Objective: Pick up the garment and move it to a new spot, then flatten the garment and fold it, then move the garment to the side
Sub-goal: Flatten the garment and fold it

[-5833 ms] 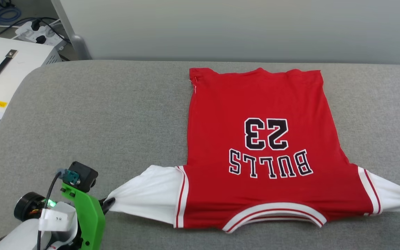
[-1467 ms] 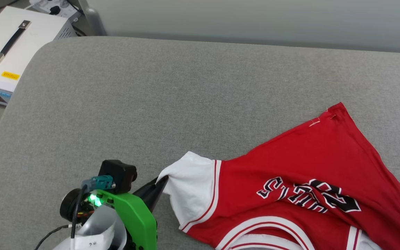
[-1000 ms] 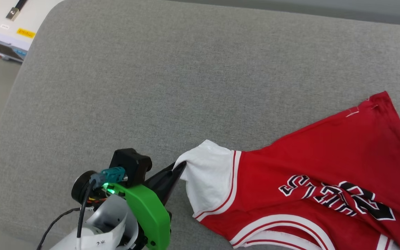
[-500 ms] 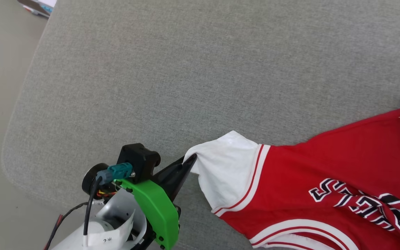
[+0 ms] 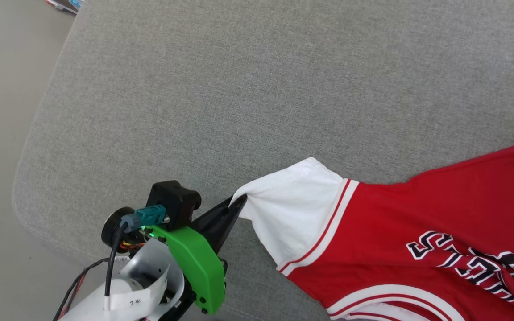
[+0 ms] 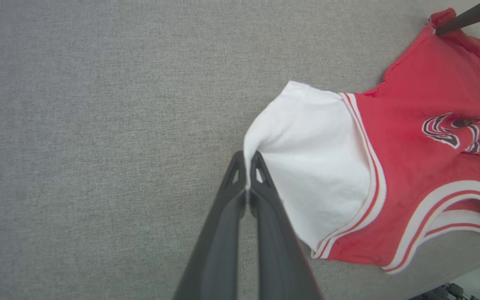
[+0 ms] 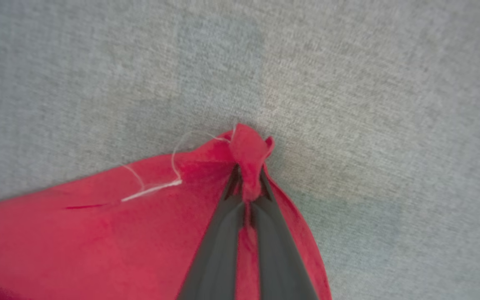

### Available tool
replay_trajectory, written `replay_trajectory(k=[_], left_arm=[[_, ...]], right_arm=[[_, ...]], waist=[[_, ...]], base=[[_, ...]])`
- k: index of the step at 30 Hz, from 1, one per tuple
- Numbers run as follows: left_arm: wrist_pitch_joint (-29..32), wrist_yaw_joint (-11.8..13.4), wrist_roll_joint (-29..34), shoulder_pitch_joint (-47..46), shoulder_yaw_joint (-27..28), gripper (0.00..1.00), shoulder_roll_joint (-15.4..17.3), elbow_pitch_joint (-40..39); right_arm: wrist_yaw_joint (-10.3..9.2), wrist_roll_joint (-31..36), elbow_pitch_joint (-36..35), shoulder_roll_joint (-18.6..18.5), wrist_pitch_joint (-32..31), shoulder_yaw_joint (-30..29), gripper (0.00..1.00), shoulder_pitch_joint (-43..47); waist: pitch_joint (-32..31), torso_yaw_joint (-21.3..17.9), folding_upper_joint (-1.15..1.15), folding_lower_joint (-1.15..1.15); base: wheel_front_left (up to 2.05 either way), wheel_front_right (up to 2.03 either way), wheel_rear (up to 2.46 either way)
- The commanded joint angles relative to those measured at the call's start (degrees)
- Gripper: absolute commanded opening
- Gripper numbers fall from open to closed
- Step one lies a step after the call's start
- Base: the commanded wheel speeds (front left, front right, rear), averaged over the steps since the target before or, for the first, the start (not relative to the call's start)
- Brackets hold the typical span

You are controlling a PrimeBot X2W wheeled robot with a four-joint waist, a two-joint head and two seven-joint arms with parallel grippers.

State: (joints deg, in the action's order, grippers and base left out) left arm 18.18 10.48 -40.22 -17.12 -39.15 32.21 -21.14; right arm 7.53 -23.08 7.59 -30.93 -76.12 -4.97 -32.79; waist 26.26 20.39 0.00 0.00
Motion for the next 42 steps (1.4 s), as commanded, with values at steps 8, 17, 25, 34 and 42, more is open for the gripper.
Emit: replay_trajectory(k=[8, 17, 25, 34, 42], left_arm=[[-0.77, 0.63, -0.05, -0.38, 1.21, 0.0, 0.98, 0.68], [-0.87, 1.63, 0.13, -1.75, 4.36, 0.0, 3.65, 0.29], [-2.05, 3.47, 1.76, -7.05, 9.14, 0.0, 5.01, -0.99], [-4.7, 6.98, 4.27, -13.3, 13.94, 0.0, 4.09, -0.99], [-7.03, 9.42, 7.37, -19.79, 17.08, 0.0, 3.5, -0.14]], right_arm=[[-0.04, -2.15, 2.09, 1.8, 10.75, -0.14, 0.0, 0.89], [-0.04, -5.94, 1.69, 0.45, 21.93, 0.41, 0.0, 0.09], [-0.04, -8.83, -2.02, -1.76, 28.66, 2.68, 0.0, 0.14], [-0.04, -10.41, -8.55, -2.33, 33.32, 2.56, 0.0, 0.24], [-0.04, -10.14, -13.83, -2.21, 37.24, 1.39, 0.0, -0.58]], waist=[[-5.01, -2.05, 0.0, 0.0], [-12.62, -6.3, 0.0, 0.0], [-17.88, -10.69, 0.0, 0.0], [-20.77, -15.26, 0.0, 0.0], [-21.39, -18.12, 0.0, 0.0]], base=[[0.0, 0.0, 0.0], [0.0, 0.0, 0.0], [0.0, 0.0, 0.0], [0.0, 0.0, 0.0], [0.0, 0.0, 0.0]])
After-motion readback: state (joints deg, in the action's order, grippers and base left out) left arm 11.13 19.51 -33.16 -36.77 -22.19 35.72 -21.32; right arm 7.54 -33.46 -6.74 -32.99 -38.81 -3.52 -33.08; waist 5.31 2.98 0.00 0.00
